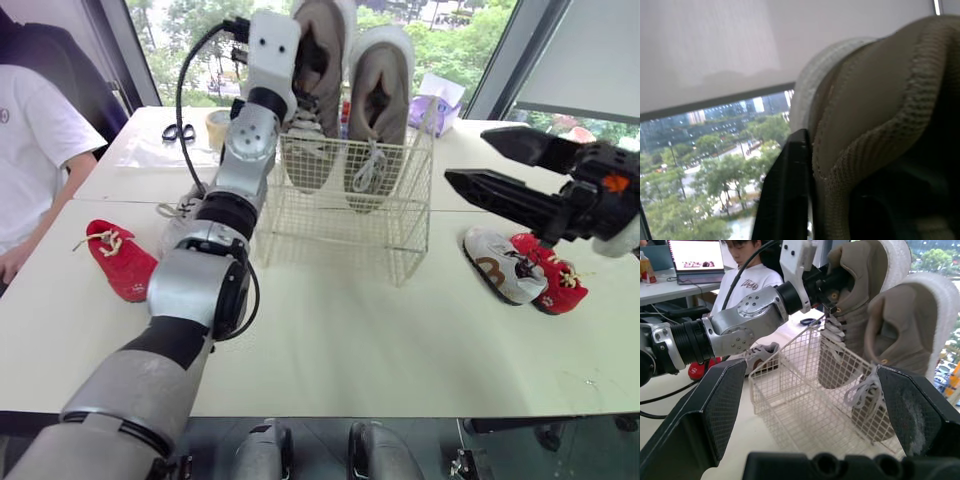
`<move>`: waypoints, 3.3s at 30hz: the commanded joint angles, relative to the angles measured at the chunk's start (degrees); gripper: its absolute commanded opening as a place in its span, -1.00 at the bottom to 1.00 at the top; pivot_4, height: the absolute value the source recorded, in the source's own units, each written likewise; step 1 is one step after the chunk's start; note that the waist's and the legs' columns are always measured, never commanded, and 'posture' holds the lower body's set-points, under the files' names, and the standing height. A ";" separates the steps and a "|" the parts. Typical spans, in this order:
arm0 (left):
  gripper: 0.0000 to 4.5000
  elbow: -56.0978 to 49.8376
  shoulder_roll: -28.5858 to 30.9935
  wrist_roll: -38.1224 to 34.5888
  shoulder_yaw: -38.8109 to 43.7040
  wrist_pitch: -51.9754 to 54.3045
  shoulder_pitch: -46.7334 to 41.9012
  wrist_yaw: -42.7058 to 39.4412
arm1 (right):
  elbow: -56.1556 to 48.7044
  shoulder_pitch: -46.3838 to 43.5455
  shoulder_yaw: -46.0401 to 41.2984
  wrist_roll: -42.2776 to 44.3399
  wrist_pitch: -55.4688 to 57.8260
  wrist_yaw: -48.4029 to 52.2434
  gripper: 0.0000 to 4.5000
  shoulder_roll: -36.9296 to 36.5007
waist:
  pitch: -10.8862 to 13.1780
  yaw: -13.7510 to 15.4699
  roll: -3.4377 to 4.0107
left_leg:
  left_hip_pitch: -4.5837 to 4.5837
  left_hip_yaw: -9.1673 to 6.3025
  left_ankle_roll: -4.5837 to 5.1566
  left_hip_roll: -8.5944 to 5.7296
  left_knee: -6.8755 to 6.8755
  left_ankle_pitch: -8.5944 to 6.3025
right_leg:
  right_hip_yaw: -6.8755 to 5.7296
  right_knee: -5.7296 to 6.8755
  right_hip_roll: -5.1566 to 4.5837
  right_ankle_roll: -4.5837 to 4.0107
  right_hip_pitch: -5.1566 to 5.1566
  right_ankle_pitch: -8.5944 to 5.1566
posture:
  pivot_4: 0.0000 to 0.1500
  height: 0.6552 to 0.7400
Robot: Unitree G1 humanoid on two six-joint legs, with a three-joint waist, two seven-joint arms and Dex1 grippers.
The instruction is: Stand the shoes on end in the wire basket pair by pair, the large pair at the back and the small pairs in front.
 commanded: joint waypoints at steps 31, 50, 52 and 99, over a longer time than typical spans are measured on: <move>0.93 -97.95 25.12 -70.83 18.22 88.36 56.92 -34.26 | 5.70 20.62 -3.11 -44.24 -12.24 -6.19 1.00 21.70 | -0.14 -1.41 0.51 | 0.90 -0.20 -0.64 0.06 -0.09 0.32 | 0.15 0.02 0.16 -0.19 0.91 -0.18 | 1.00 1.00; 0.93 -105.93 22.18 -67.54 -0.40 77.91 69.00 -24.80 | 14.61 35.86 -4.88 -53.53 -14.24 13.04 1.00 21.76 | -0.56 -1.45 1.23 | 1.12 -0.17 -0.24 0.05 -0.11 0.07 | 0.34 -0.11 0.28 -0.47 1.04 -0.34 | 1.00 1.00; 0.93 -105.57 22.38 -67.49 -0.82 77.49 68.58 -24.18 | 17.06 33.27 -3.43 -54.39 -14.00 13.87 1.00 21.53 | -0.56 -1.45 1.23 | 1.12 -0.17 -0.24 0.06 -0.16 0.07 | 0.34 -0.11 0.28 -0.49 1.01 -0.34 | 1.00 1.00; 1.00 -62.24 29.18 -86.70 18.39 71.76 29.26 -14.94 | 21.10 -17.46 6.50 -65.77 -26.62 11.97 -0.32 21.24 | 0.17 -1.39 2.11 | 0.81 -0.13 -0.31 0.02 -0.35 0.14 | 0.31 -0.06 0.36 -0.41 0.62 -0.36 | 1.00 1.00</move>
